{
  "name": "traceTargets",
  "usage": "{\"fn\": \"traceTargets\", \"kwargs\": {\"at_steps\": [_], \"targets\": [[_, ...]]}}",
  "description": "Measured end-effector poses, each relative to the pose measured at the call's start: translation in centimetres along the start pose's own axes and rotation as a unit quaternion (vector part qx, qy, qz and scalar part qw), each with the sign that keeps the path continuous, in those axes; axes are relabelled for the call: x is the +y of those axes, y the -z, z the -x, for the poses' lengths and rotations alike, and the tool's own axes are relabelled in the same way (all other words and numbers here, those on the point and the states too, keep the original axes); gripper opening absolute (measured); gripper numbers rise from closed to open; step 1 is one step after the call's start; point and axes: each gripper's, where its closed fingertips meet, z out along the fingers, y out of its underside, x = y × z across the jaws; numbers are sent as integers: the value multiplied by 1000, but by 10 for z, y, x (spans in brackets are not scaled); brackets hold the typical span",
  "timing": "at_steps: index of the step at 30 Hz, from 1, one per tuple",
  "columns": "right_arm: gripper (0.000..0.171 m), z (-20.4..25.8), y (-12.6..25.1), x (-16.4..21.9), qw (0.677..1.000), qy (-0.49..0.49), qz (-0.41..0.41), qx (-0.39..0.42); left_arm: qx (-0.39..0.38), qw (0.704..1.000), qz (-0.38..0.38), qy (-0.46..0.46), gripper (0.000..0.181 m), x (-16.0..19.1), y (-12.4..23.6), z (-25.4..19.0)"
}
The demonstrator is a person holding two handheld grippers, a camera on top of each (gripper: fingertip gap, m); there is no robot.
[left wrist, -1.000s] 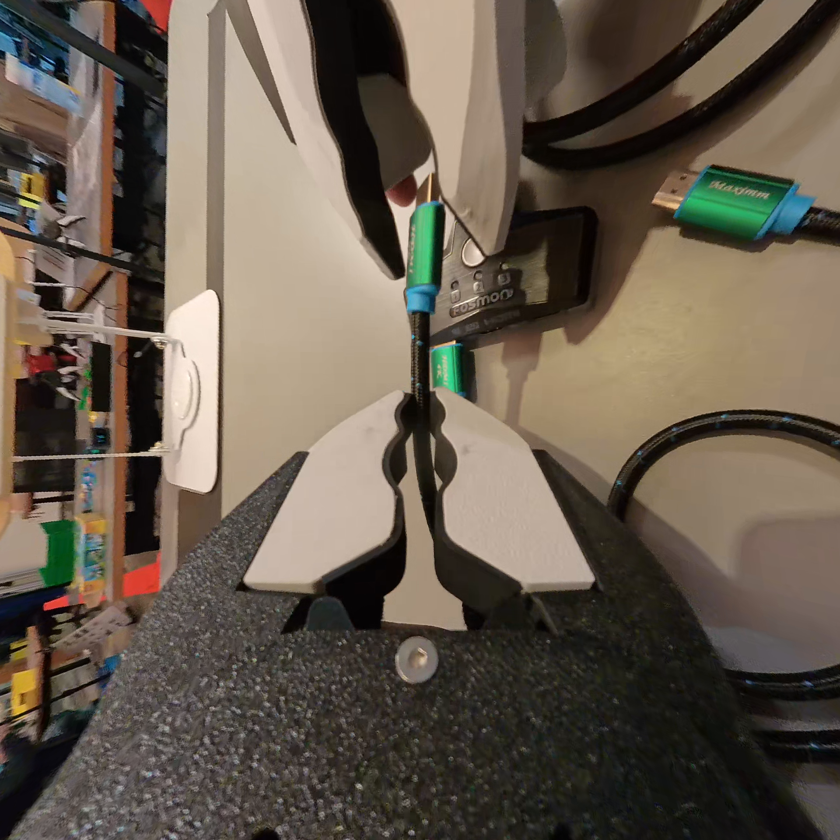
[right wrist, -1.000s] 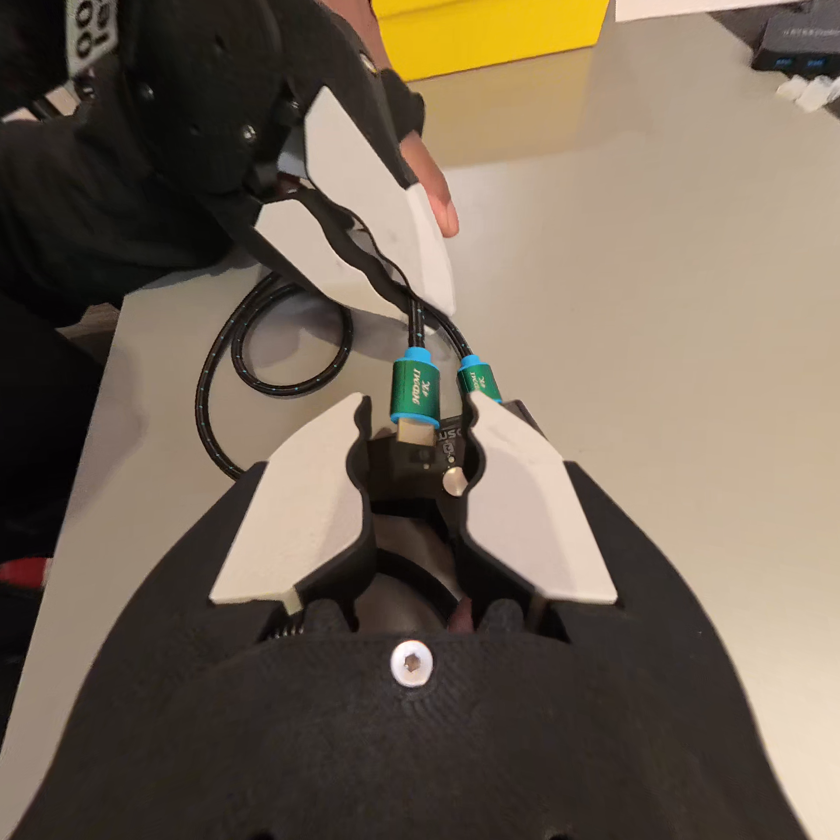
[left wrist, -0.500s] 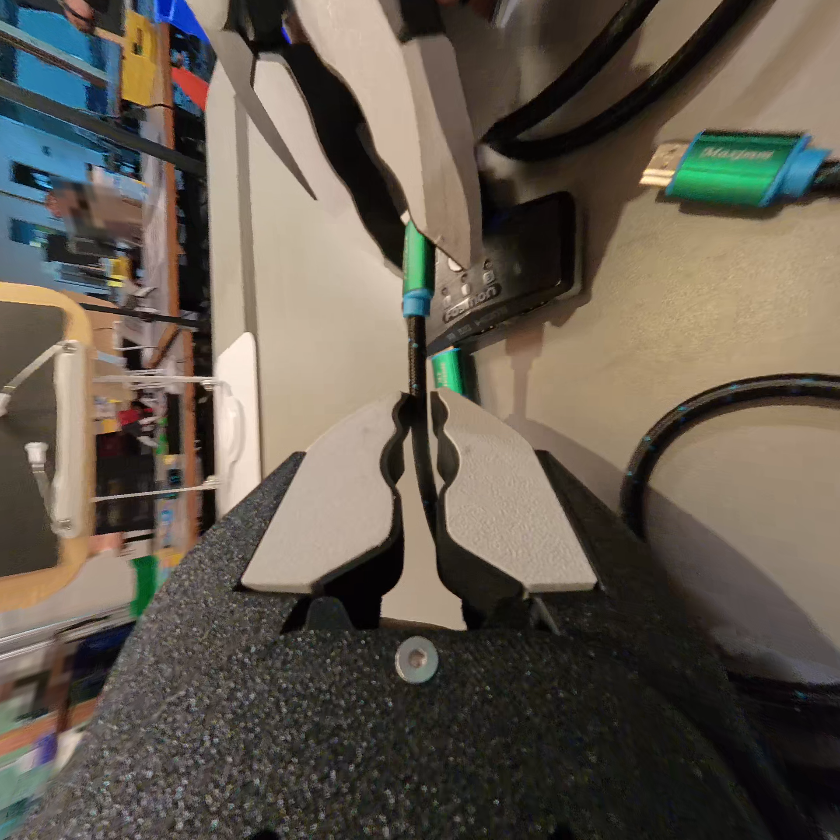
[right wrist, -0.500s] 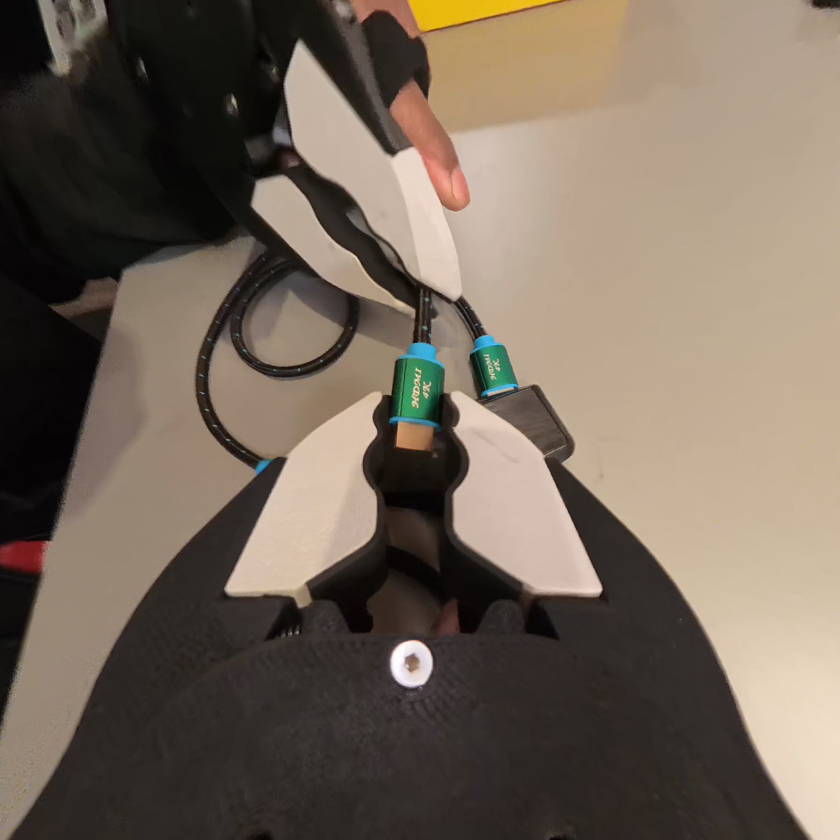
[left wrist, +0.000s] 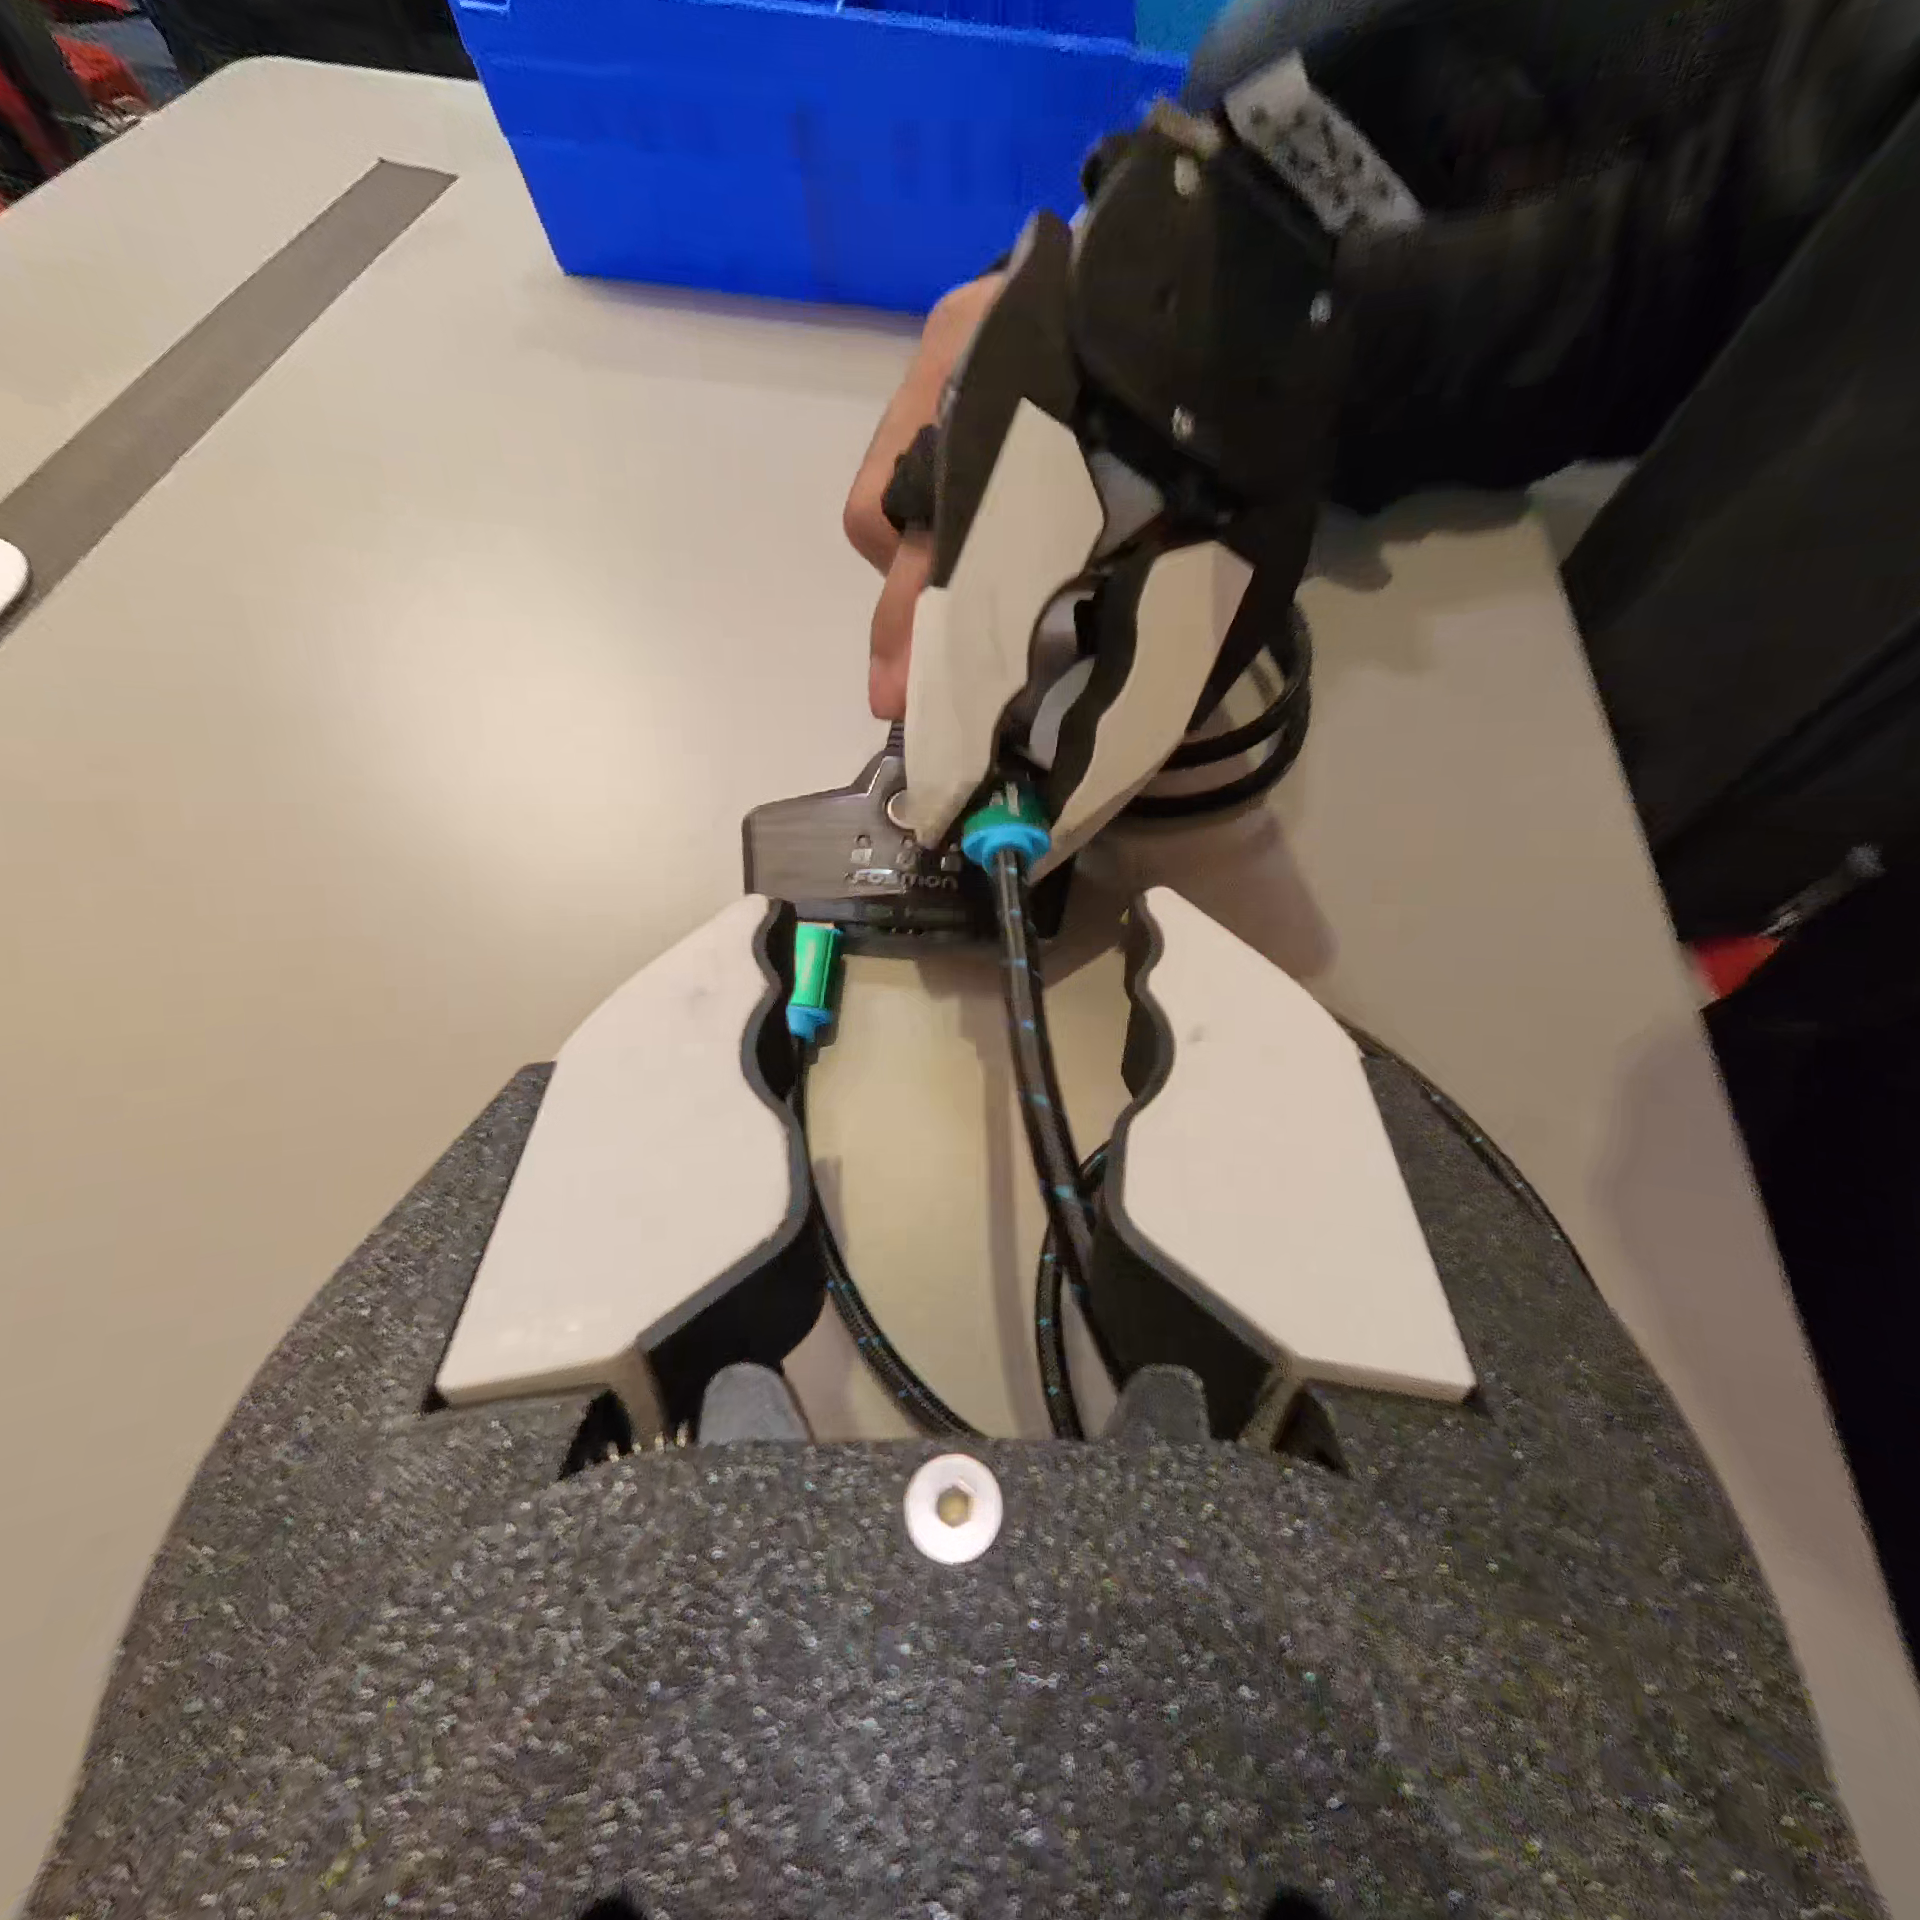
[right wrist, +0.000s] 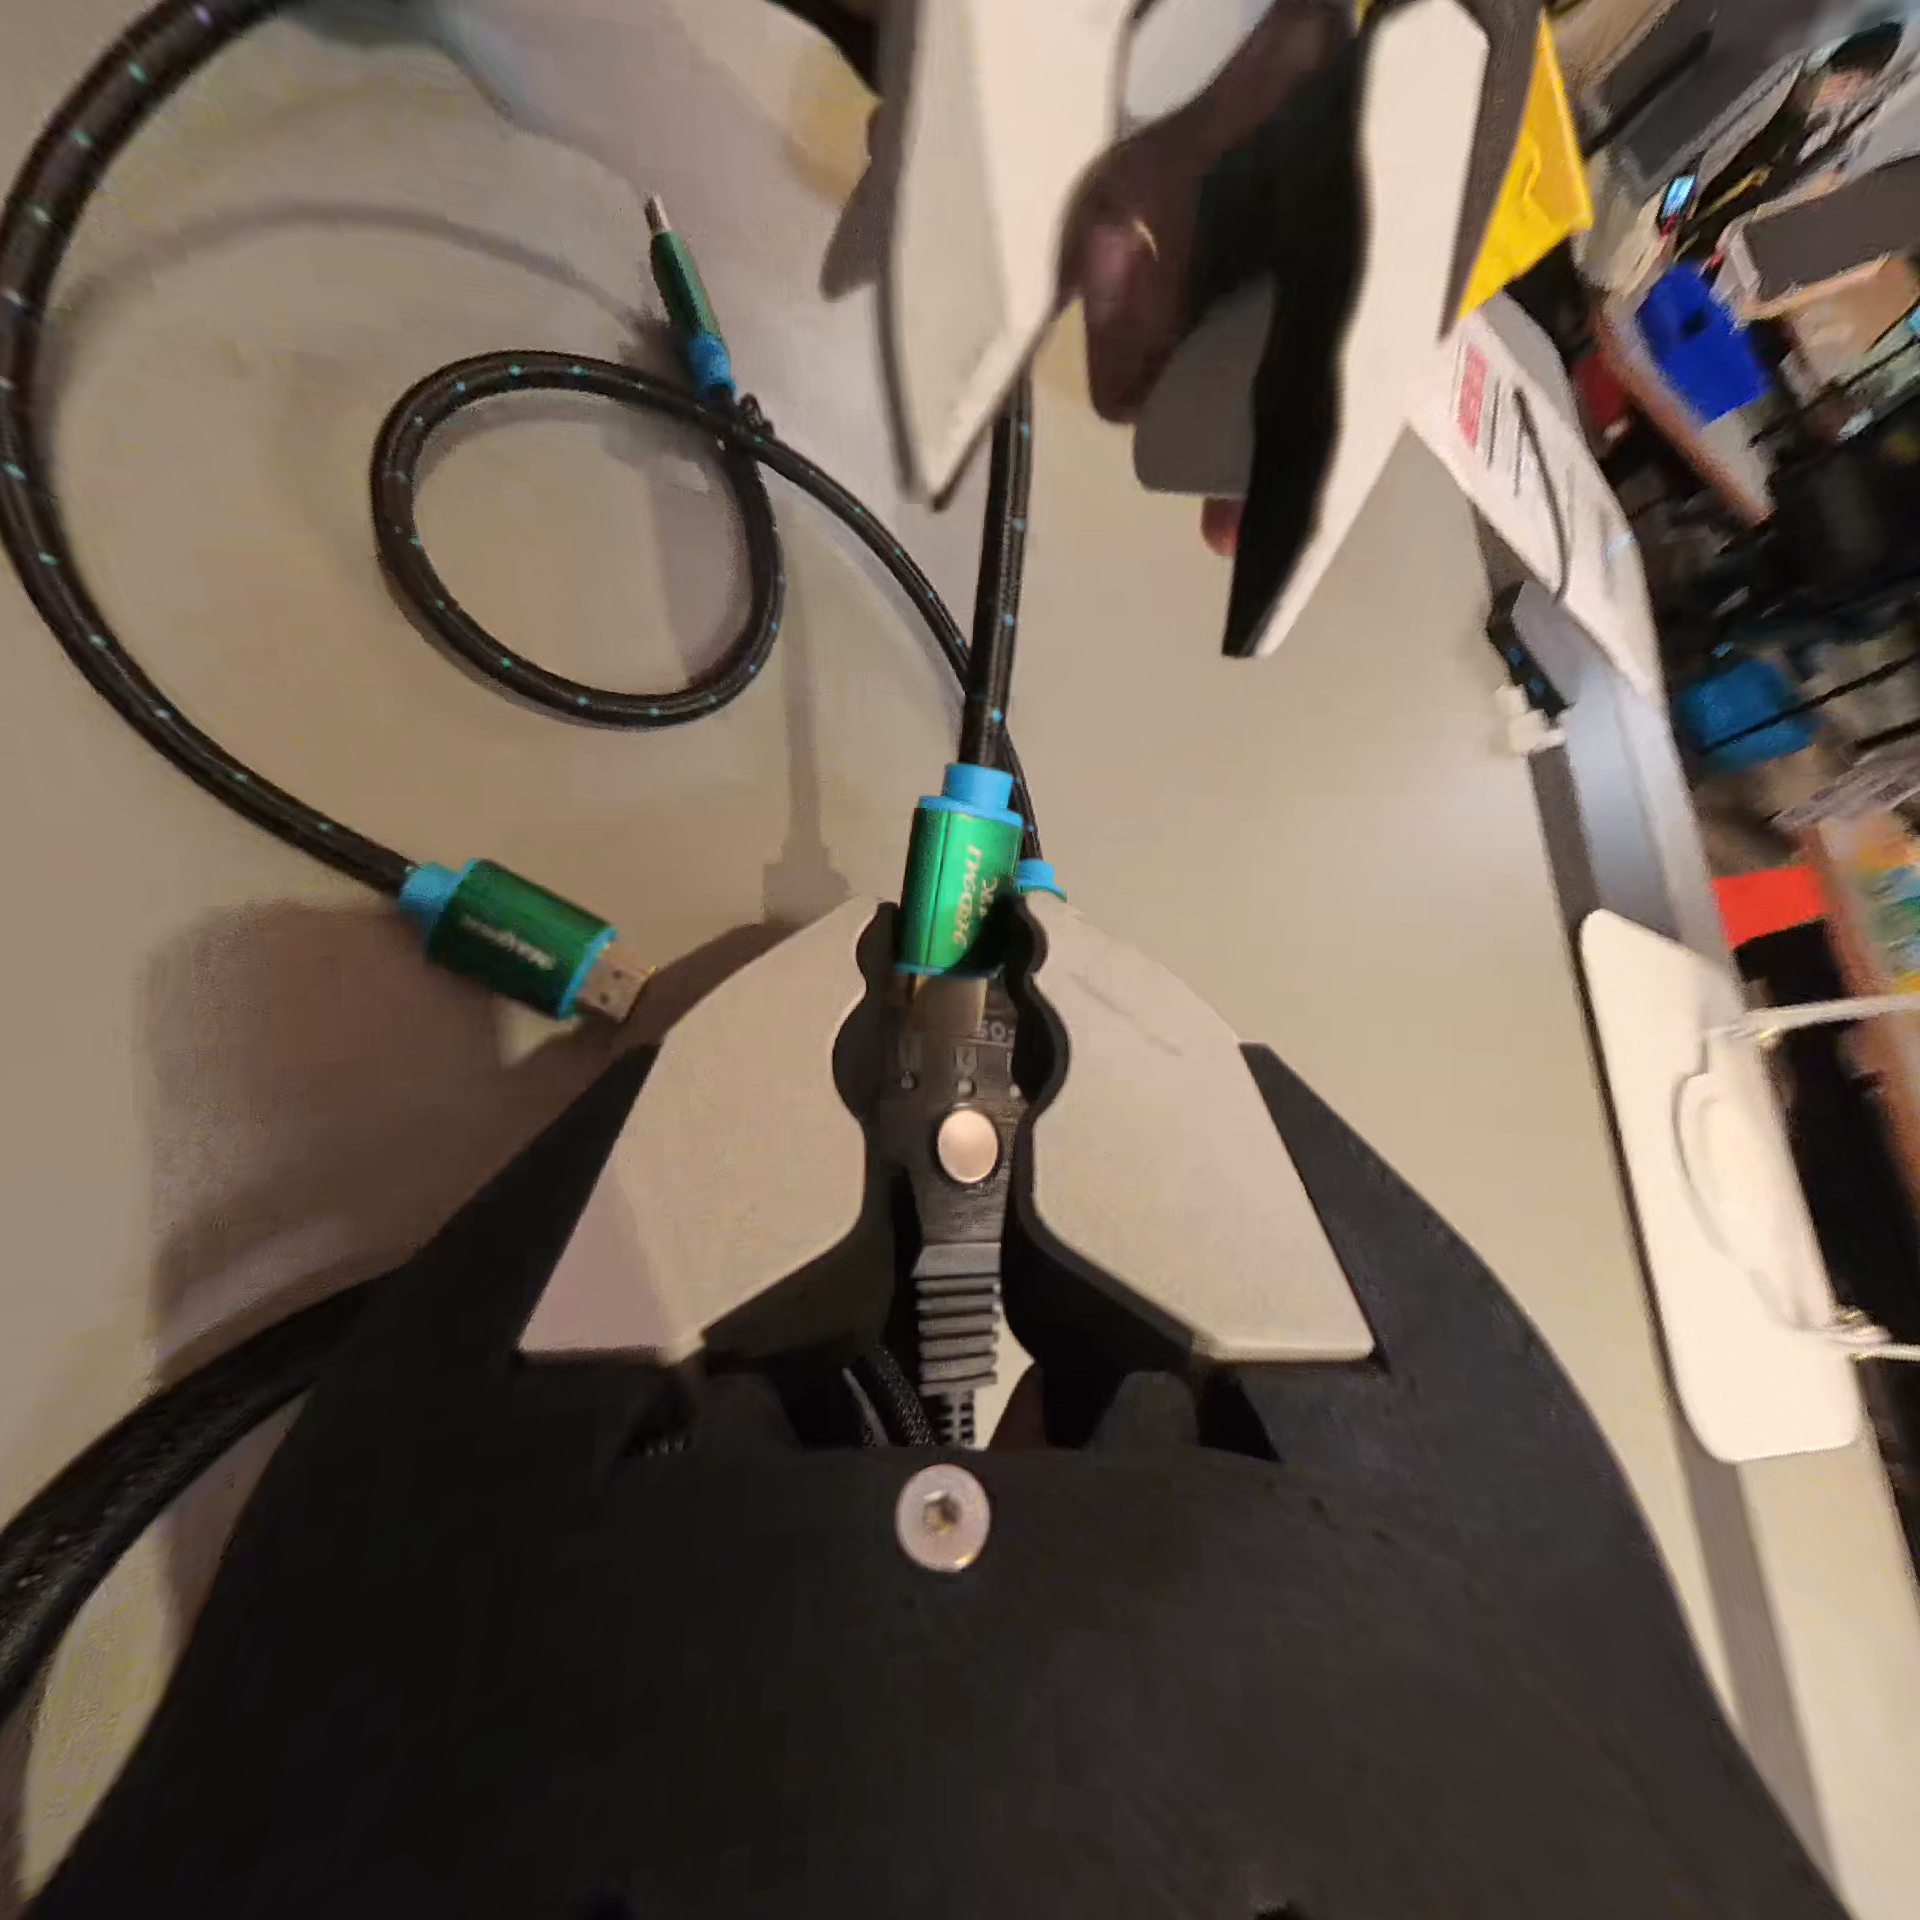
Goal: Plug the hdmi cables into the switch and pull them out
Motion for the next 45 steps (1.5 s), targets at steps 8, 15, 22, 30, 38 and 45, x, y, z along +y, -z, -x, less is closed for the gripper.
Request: {"fn": "traceTargets", "kwargs": {"at_steps": [8,15,22,30,38,45], "targets": [[19,-5,1,-9,995,76,-19,54,120,972,-66,190,54,-11,-3,-7],[15,-10,2,-11,991,102,-12,85,135,950,-33,279,51,6,-29,-7],[13,-13,0,-8,986,124,-3,110,151,939,-36,309,19,6,-35,-11],[26,-13,5,-4,998,20,-25,48,137,954,-46,264,18,7,-32,-7],[37,6,9,-11,986,-137,-42,-90,114,984,-5,136,18,13,-33,-19],[27,25,10,-23,959,-217,-38,-177,102,994,22,12,19,16,-33,-33]]}}
